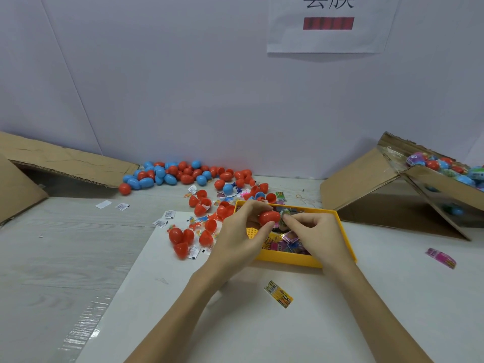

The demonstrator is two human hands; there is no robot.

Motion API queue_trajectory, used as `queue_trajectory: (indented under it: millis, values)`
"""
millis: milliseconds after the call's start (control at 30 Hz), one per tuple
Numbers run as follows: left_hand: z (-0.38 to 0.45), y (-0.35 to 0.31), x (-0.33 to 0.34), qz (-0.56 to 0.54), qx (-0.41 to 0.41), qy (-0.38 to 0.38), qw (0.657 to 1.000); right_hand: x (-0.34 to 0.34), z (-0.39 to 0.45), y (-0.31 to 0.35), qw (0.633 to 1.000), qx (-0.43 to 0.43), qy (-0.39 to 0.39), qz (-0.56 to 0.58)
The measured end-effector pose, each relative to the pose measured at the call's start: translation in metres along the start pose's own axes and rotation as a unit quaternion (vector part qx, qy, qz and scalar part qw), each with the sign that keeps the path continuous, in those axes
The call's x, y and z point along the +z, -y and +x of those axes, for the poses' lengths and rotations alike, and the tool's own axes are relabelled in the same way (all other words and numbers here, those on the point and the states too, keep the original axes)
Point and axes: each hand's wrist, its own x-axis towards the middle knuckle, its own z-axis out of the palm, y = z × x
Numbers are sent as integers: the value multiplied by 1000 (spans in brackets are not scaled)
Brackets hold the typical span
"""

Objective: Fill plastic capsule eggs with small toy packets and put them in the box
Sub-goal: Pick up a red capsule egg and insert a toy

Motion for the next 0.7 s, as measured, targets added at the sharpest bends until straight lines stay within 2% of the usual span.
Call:
queue_trajectory:
  millis: [200, 333, 500, 700]
  values:
    - [0, 0, 2, 28, -3, -20, 999, -2, -3, 6, 999, -8, 48, 23]
    - [1, 1, 0, 28, -12, -47, 998, -1, -4, 8, 999, -3, 49, 17]
    - [1, -5, 1, 10, 15, -30, 999, 1, -2, 3, 999, 28, 24, -18]
    - [0, -1, 2, 40, 17, -23, 999, -1, -5, 6, 997, 15, 71, -10]
